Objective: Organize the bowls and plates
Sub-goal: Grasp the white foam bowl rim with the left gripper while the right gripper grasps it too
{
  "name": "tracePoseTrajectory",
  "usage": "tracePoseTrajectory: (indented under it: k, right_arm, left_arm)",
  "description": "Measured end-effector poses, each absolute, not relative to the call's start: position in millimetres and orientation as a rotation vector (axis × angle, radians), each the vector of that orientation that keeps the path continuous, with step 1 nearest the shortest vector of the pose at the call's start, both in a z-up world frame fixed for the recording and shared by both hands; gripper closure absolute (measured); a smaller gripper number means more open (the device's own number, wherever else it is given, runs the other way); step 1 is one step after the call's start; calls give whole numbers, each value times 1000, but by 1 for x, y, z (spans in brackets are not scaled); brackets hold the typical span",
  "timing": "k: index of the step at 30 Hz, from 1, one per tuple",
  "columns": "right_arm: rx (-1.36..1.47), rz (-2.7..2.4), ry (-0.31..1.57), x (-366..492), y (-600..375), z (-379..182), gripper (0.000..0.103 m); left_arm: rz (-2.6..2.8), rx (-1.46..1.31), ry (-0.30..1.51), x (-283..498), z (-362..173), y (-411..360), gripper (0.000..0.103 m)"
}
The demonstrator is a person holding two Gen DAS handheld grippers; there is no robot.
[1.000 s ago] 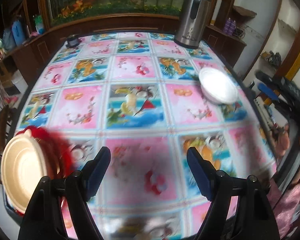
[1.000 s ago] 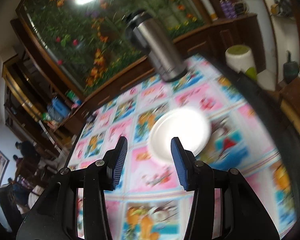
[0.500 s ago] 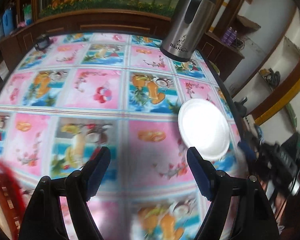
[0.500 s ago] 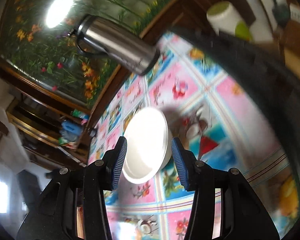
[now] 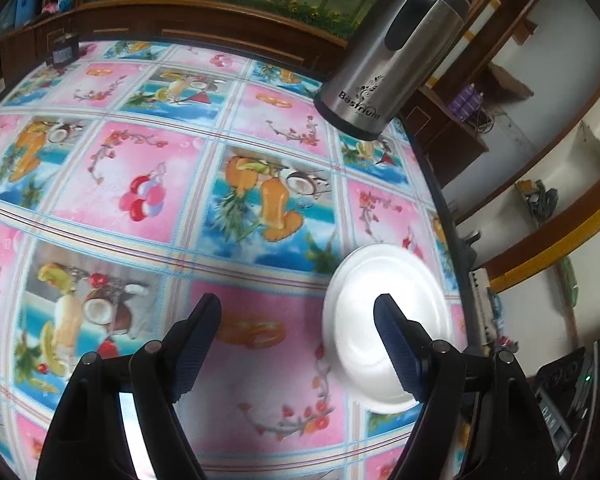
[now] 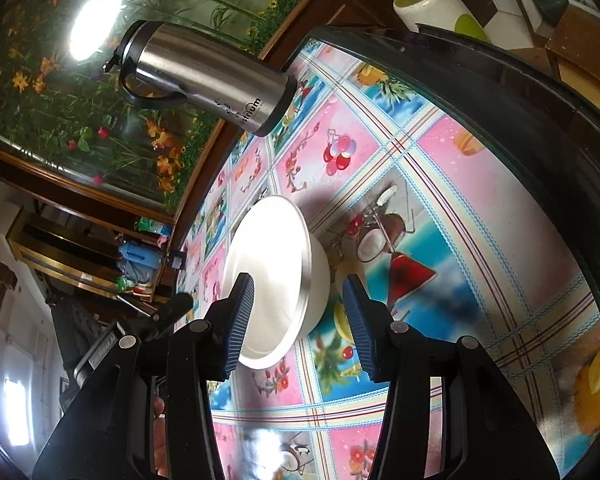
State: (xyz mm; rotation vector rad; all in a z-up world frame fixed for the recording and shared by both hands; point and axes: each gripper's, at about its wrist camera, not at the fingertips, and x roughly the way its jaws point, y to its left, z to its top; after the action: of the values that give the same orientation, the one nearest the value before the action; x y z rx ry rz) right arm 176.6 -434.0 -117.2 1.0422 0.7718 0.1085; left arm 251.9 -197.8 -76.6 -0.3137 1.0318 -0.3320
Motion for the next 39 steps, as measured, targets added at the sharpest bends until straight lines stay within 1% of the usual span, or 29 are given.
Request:
tracePoseTrajectory:
  k: [10,16,24,32,33,35,39]
  right_arm:
    - [1033,109,798,184,-431,-122,57]
    - [1009,100,811,187,-427,-122,57]
    - [972,52,797,191,-424,-121,57]
    - [886,6,792,200,-410,-118,57]
    - [885,2,793,200,-410,-119,57]
    - [878,-12,792,200,-410,-120,57]
    - [865,-35,779,199,-412,-120,58]
  left_arm:
    - [-414,-387,1083,253,-95,-208,24]
    - [-401,-319,1075,249,-98,-211,24]
    - [-392,-246,1093,248,-117,-220,24]
    - [-339,-178,1037,243,-113,-221,27]
    - [-334,-175,1032,243,-113,-220,27]
    - [-335,-164,1031,244,-113,-220,36]
    - [-339,-152,1036,245,-115,-220,43]
